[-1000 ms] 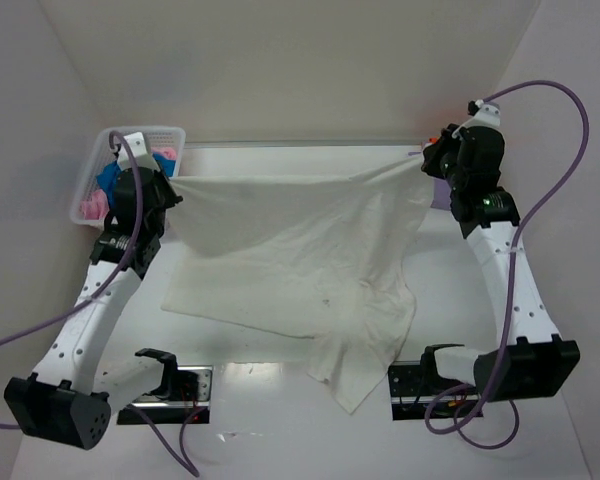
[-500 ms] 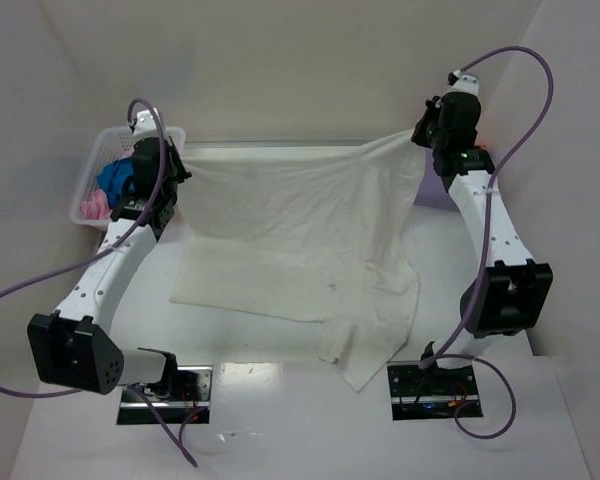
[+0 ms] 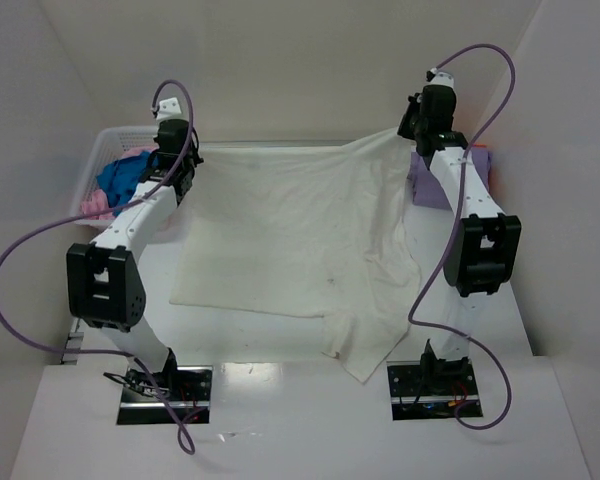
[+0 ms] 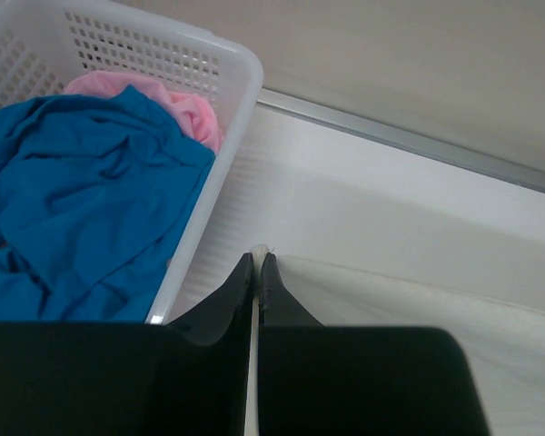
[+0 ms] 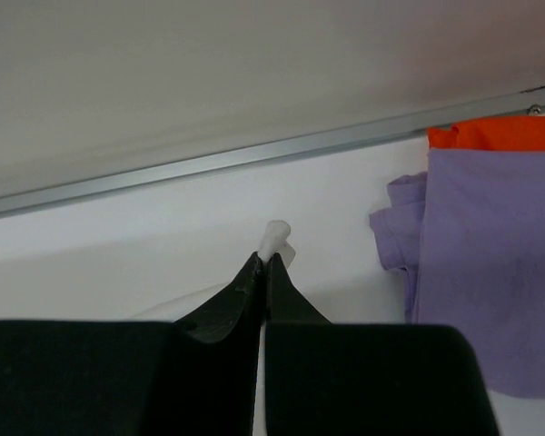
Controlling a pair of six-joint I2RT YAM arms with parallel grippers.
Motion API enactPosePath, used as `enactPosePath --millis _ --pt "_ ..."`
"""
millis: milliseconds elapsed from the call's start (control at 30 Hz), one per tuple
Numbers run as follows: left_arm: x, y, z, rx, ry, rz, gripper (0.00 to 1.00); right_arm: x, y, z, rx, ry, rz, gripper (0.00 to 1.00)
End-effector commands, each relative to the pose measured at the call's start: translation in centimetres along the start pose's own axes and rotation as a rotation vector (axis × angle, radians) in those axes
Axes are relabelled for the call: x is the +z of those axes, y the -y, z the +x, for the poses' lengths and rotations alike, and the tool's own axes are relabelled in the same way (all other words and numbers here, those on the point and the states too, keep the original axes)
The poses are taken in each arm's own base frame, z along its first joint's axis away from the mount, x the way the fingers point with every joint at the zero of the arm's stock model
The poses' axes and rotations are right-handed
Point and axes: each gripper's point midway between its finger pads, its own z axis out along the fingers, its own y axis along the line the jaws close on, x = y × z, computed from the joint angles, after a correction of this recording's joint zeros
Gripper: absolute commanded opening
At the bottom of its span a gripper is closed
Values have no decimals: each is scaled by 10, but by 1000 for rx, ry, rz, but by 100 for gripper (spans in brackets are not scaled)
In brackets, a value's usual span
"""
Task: Fold and stack the t-shirts
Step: Flatten out the tshirt
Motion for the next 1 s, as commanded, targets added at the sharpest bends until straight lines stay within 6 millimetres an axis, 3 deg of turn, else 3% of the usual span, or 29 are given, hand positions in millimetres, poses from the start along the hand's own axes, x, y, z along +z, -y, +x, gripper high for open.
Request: enactPosePath --millis 0,33,67,233,267,300,333,467,500,667,700,800,833,867,967 --pt "25 0 -34 -32 106 -31 0 10 -9 -39 -8 108 -30 0" --pt "29 3 -38 -37 117 -28 0 12 -9 -39 -8 109 -30 0" --pt "40 3 -22 -23 86 -36 0 12 -9 -39 -8 109 -30 0" --pt "69 1 -15 -47 82 -39 0 30 -8 -18 -12 63 -38 0" --pt "77 4 -6 -40 64 -34 0 30 -8 -18 -12 63 -38 0" --pt "81 4 -12 -48 73 -24 0 33 -10 -13 -13 52 -47 0" --pt "88 7 -3 -39 50 -16 0 33 -10 -13 -13 51 -47 0" --pt "100 11 -2 -17 33 7 0 36 -8 2 -15 23 -53 0" --pt "104 5 6 -13 13 -7 0 32 -9 -3 -14 34 -55 0" --pt "98 29 15 19 -30 145 0 21 -6 6 -5 27 -54 0" --pt "97 30 27 37 -67 161 0 20 -4 7 -5 32 -44 0" --pt "76 35 39 54 -128 235 0 18 -1 11 -5 24 -31 0" --pt "64 37 33 52 -126 261 0 18 0 14 -6 15 -29 0" --pt "55 38 52 70 -175 297 0 19 1 19 -7 3 -26 0" --pt "28 36 56 68 -194 342 0 19 4 24 -8 -5 -14 0"
